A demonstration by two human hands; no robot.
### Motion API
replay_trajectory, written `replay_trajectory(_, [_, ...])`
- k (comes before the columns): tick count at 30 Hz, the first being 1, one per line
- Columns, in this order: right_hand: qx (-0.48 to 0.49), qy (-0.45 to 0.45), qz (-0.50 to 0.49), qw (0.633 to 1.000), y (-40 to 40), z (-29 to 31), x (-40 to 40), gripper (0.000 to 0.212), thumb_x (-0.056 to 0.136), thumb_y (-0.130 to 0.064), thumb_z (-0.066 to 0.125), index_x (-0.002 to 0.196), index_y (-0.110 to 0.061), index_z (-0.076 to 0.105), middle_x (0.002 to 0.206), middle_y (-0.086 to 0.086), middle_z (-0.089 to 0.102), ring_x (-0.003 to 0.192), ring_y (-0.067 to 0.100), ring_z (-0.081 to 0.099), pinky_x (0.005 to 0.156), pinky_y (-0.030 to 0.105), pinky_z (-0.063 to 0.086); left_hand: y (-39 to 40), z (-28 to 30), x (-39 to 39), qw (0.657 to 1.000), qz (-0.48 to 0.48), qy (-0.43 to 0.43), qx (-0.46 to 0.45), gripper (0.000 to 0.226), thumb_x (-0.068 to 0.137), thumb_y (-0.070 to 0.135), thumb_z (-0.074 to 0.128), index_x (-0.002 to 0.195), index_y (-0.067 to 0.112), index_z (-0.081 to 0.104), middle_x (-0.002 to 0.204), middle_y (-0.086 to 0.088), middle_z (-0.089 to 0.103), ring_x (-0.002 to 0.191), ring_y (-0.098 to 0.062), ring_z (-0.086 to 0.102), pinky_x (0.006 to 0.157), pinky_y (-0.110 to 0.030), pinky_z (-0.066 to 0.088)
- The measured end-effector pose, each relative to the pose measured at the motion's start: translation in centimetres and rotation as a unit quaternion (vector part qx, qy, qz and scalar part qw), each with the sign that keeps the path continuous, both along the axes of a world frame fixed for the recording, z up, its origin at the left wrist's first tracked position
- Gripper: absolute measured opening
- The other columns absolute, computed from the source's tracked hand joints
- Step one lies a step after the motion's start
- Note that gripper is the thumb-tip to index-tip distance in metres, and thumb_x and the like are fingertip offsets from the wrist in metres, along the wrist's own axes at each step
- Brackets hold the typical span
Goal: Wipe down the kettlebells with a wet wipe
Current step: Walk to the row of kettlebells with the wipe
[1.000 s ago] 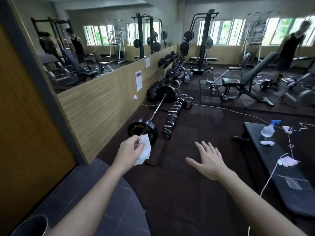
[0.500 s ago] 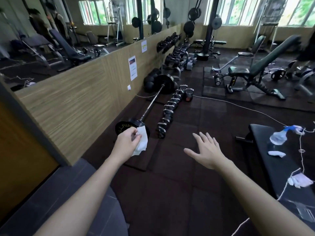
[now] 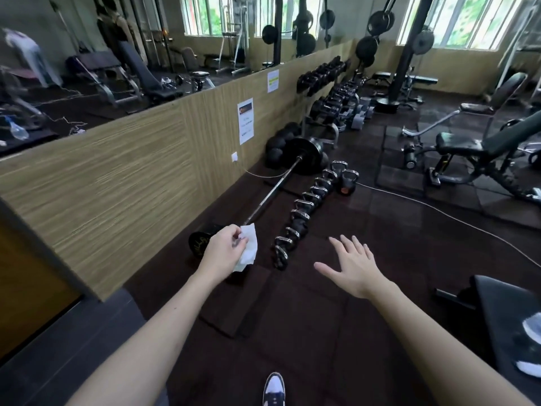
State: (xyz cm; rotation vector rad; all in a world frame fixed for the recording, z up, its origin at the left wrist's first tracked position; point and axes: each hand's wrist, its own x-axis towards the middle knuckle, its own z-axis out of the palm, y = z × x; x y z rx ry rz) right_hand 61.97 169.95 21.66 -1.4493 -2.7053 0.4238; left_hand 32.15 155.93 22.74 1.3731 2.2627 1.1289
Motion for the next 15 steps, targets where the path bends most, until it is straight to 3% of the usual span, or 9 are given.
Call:
replay_trajectory(11, [-0.017,0.0,0.083,0.996,26.3,-1.6,-8.5,0.1,0.085,-0.088,0.033,0.164,-0.028,0.018,0.172,0.008,0.016,0.16,0.033,0.002,0.129,0.052,0.004,23.3,-1.0,-4.2,0.998,0.059,-0.018,-0.029,0.027,0.102,0.023,0.064,0.08,0.027,0.049,0.07,0.011,0.045,0.063,-0.005,0.046,0.064,-0.028,0.039])
replay_trajectory(15, [-0.023,-0.018,0.133,0.991,35.3,-3.5,-10.6,0.098,0.087,-0.087,0.035,0.164,-0.029,0.017,0.172,0.009,0.016,0.16,0.033,0.002,0.129,0.052,0.004,29.7,-2.3,-4.4,0.995,0.096,-0.009,-0.034,0.022,0.103,0.022,0.062,0.086,0.013,0.051,0.078,0.006,0.05,0.066,-0.006,0.045,0.066,-0.025,0.039])
